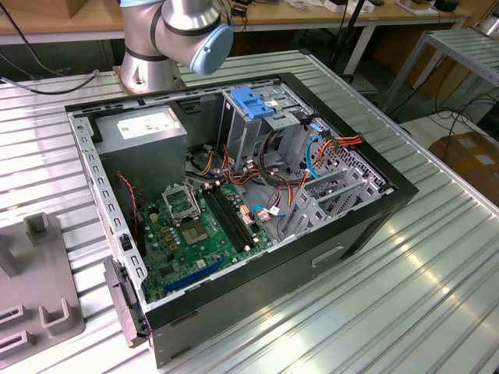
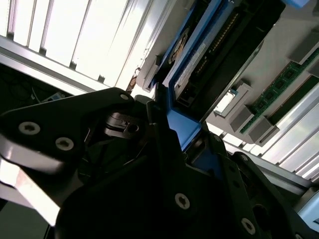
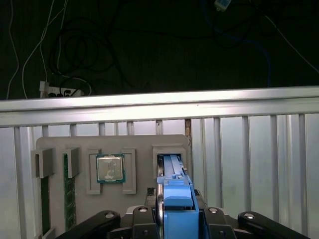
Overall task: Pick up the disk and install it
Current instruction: 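Pick up the disk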
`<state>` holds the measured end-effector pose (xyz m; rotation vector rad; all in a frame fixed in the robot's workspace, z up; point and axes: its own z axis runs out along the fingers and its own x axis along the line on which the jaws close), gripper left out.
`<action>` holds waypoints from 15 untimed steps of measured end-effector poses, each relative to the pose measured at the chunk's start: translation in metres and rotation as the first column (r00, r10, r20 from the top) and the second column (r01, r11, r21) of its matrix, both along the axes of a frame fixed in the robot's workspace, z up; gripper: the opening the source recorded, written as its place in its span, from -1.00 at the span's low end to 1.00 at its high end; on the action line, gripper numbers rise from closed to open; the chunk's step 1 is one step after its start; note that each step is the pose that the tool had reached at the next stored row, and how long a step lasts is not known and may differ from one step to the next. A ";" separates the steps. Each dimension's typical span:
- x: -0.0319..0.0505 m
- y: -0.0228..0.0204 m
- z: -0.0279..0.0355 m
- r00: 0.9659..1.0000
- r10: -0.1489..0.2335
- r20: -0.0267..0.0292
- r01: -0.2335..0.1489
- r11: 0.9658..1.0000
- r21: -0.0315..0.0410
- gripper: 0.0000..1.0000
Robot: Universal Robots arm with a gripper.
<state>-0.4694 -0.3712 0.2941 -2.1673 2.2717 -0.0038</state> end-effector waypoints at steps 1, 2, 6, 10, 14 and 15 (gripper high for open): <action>0.0000 0.0000 0.0006 1.000 0.000 0.000 0.000 1.000 0.000 -0.25; 0.0000 0.0000 0.0017 1.000 0.000 0.000 0.000 1.000 0.000 -0.25; 0.0000 0.0000 0.0108 1.000 0.000 0.000 0.000 1.000 0.000 -0.25; 0.0000 0.0000 0.0389 1.000 0.000 0.000 0.000 1.000 0.000 -0.25; 0.0000 0.0000 0.0546 1.000 0.000 0.000 0.000 1.000 0.000 -0.25; 0.0000 0.0000 0.0622 1.000 0.000 0.000 0.000 1.000 0.000 -0.25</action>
